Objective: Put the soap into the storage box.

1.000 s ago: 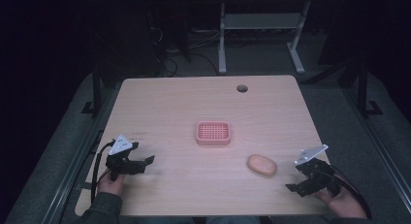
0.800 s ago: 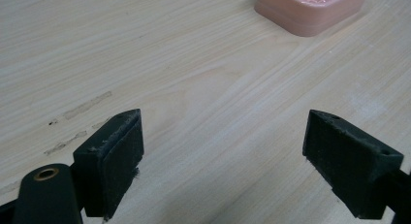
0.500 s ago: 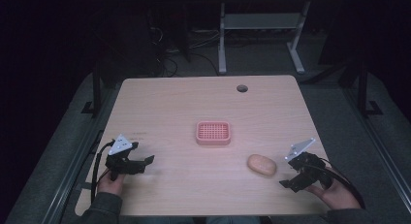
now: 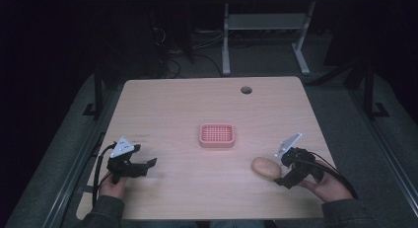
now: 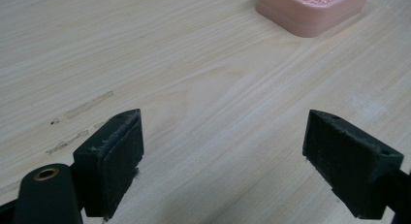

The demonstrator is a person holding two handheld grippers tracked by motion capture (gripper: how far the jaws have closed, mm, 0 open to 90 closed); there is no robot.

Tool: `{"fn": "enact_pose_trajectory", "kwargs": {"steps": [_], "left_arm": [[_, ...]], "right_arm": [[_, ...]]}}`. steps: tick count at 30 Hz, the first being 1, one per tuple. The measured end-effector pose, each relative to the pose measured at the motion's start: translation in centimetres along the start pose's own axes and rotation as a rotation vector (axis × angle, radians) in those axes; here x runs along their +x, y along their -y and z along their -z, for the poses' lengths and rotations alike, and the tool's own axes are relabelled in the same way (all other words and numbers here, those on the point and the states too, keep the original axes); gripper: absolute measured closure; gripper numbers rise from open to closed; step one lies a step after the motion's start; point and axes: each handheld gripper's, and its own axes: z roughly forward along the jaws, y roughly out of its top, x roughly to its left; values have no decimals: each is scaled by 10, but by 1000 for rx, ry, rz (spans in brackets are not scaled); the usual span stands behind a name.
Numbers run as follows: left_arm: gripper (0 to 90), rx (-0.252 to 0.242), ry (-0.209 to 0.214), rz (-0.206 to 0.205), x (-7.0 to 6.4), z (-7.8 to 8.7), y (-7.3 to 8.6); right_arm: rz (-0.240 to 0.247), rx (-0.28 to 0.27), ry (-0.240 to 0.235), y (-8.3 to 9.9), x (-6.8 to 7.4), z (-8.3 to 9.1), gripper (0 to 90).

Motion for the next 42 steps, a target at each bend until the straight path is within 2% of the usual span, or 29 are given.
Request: {"fn": "enact_pose_trajectory", "kwargs": {"steps": [15, 26, 42], "left_arm": [[143, -4, -1, 1, 0, 0, 0], [143, -4, 0, 0, 0, 0, 0], [143, 1, 1, 0, 0, 0, 0]], "right_arm": [[41, 33, -21, -29, -4, -14, 216], [62, 72, -23, -38, -8, -26, 218], [61, 130, -23, -44, -10, -39, 243]]}}
